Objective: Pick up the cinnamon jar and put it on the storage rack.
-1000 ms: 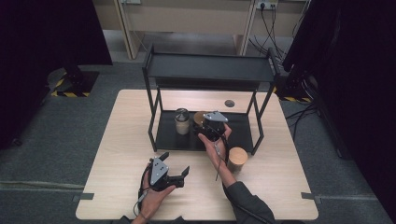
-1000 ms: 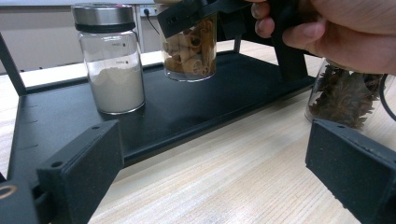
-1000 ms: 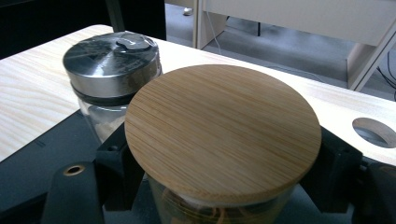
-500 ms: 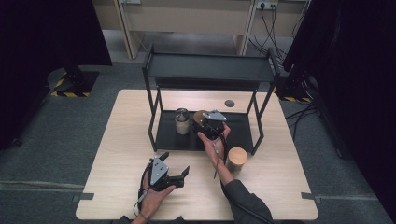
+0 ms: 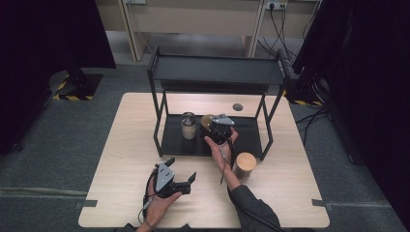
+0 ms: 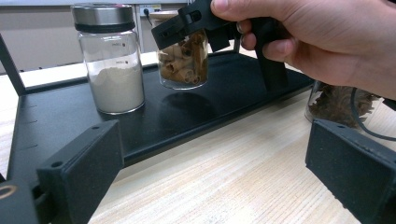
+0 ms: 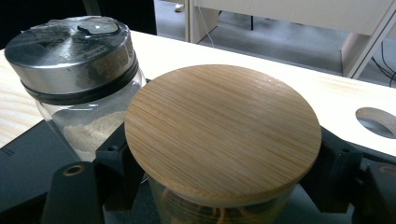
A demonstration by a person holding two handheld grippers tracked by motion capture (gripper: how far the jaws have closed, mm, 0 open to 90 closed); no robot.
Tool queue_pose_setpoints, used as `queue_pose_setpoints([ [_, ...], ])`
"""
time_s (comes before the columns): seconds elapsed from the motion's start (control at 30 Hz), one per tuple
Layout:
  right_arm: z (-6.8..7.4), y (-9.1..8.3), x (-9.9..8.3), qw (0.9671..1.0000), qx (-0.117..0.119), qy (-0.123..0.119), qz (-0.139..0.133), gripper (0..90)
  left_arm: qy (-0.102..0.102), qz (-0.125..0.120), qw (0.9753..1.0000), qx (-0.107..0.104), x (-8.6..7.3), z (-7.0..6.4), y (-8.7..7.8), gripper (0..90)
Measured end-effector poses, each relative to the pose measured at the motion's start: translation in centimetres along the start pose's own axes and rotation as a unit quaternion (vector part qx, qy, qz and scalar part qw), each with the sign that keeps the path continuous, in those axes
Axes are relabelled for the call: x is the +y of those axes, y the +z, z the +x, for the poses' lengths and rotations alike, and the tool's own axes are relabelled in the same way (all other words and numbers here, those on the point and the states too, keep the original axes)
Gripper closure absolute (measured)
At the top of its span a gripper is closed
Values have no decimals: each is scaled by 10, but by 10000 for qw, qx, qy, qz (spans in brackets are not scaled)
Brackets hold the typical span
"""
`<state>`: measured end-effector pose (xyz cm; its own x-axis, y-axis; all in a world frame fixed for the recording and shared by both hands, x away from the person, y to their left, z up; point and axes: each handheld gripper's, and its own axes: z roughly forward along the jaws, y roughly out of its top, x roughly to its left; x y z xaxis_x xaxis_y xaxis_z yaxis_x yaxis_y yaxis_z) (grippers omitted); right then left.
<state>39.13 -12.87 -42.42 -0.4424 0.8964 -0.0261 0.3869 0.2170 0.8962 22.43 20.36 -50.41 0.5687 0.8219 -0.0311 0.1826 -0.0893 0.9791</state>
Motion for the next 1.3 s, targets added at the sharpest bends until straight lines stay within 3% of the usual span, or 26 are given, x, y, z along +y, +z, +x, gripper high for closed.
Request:
queue_pose_setpoints([
  [1.3, 4, 11, -7, 9999, -92, -5, 55, 260, 4, -4, 10000, 2, 0, 0, 0, 39],
])
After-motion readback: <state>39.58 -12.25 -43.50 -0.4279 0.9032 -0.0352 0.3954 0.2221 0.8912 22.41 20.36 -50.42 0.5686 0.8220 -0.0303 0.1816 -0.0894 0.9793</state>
